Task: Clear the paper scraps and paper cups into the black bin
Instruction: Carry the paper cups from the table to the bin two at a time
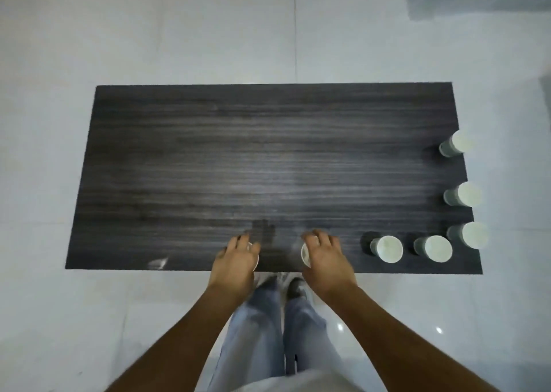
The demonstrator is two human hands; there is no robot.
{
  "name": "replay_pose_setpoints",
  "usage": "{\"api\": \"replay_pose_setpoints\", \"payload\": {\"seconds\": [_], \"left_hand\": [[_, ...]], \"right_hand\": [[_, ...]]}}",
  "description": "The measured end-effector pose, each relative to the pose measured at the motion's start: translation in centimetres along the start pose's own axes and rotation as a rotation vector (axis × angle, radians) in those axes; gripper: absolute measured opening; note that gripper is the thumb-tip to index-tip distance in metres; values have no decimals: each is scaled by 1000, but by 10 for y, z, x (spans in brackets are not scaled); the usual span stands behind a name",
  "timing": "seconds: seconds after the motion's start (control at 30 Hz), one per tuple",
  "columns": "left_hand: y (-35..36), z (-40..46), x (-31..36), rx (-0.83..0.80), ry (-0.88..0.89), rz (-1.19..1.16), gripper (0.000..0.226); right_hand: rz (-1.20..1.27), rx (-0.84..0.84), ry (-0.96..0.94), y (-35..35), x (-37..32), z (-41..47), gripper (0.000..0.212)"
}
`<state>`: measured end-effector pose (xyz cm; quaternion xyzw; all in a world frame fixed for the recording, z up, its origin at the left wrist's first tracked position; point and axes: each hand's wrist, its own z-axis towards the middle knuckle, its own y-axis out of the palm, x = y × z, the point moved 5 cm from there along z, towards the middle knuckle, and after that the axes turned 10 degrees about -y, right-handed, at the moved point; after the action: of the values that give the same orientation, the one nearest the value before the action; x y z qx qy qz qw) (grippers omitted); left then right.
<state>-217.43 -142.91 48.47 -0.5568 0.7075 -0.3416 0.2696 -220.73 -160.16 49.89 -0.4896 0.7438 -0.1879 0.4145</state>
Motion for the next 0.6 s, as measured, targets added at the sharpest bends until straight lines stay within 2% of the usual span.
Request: {"api": "replay_pose_setpoints", "payload": {"seconds": [0.3, 0.6], "left_hand": [[-47, -117, -97, 119, -304, -253, 66], [-39, -197, -249, 179, -554, -437, 59]], "right_hand": [[-174, -32, -273, -33, -144, -29, 55], [-295, -103, -488, 15, -317, -18, 64]]}}
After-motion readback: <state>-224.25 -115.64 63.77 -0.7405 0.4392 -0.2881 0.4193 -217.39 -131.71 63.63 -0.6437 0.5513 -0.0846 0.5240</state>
